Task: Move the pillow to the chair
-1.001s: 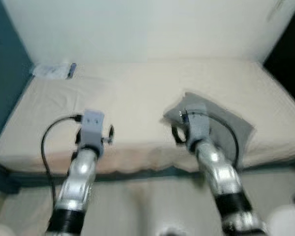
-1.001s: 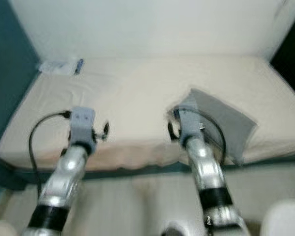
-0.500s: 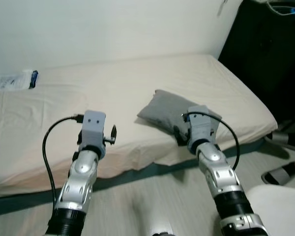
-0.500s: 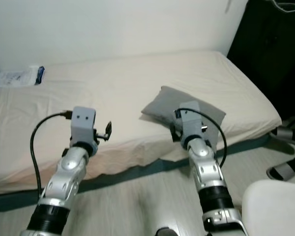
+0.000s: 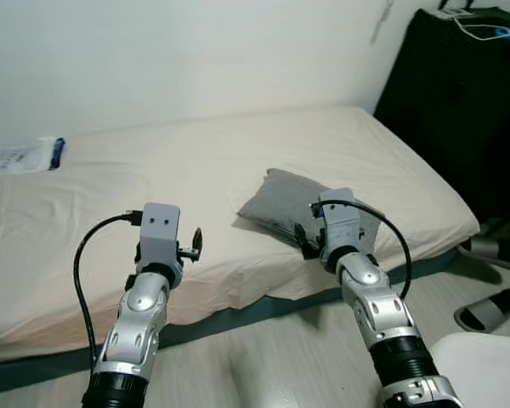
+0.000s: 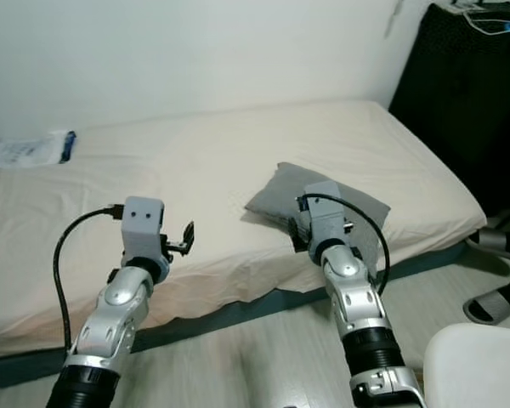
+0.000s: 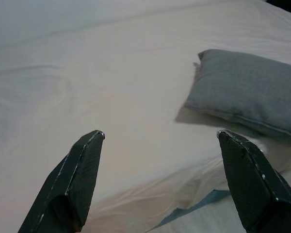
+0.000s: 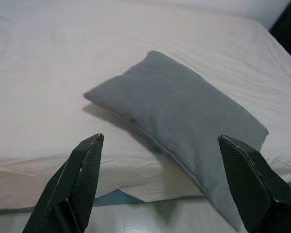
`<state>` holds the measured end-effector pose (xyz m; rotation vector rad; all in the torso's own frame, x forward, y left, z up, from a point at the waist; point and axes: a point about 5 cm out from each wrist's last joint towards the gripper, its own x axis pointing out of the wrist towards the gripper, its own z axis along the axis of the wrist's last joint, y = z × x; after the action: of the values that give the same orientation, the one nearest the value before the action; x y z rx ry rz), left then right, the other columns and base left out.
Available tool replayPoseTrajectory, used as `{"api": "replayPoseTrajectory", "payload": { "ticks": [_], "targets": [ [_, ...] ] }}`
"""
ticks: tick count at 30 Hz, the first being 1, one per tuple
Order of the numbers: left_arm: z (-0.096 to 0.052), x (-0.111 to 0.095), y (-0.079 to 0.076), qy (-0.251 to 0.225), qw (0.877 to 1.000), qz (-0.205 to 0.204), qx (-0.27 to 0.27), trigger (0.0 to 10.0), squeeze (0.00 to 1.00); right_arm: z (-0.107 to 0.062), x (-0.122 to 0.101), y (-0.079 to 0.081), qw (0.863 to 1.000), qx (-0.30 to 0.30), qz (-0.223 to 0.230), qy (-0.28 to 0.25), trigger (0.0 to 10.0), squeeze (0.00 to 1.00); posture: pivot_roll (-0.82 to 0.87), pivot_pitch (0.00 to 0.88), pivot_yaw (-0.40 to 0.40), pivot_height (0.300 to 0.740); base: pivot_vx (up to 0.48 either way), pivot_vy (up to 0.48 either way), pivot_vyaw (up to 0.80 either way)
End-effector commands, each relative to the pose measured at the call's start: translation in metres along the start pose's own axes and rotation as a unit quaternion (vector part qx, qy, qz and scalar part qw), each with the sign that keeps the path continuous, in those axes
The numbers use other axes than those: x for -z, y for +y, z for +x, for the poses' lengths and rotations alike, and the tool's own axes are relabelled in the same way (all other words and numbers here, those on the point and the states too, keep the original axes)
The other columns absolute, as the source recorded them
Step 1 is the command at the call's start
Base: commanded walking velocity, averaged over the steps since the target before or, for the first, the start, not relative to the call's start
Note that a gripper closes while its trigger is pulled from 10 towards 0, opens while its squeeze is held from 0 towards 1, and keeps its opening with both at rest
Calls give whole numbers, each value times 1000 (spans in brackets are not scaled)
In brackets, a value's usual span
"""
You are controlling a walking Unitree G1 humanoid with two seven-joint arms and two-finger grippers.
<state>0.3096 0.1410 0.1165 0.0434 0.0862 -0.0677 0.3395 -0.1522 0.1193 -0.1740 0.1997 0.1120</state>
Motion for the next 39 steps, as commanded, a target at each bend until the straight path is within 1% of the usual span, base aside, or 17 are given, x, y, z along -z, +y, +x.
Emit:
{"api": "replayPoseTrajectory", "payload": {
  "ticks": [1,11,13,15,29,32,37,39],
  "targets": [
    [-2,1,2,3,1000,-4,-3,10000,0,1,-3,5,1000,-8,0,-6,10000,0,-16,120,-1,740,368,0,0],
    [-2,1,4,1,1000,-5,-9,10000,0,1,-5,4,1000,-9,-1,-10,10000,0,-19,119,-5,740,350,0,0],
    [-2,2,5,4,1000,2,-15,10000,0,1,-5,4,1000,-9,-1,-10,10000,0,-20,118,-7,740,259,0,0],
    [-1,2,5,5,1000,7,-22,10000,0,1,-6,3,1000,-9,-1,-10,10000,0,-21,118,-8,740,0,0,0],
    [0,3,12,10,999,7,-53,10000,0,2,-7,3,1000,-9,-2,-12,10000,0,-23,114,-8,740,0,0,0],
    [1,3,9,12,999,25,-40,10000,0,2,-7,3,1000,-9,-1,-12,10000,0,-23,114,-7,740,0,-480,0],
    [0,5,8,15,999,22,-40,10000,0,2,-7,3,1000,-9,0,-12,10000,0,-20,114,-4,740,0,-460,0],
    [0,10,8,31,999,19,-41,10000,0,2,-6,4,1000,-8,1,-11,10000,0,-21,115,3,740,0,0,0]
  ]
}}
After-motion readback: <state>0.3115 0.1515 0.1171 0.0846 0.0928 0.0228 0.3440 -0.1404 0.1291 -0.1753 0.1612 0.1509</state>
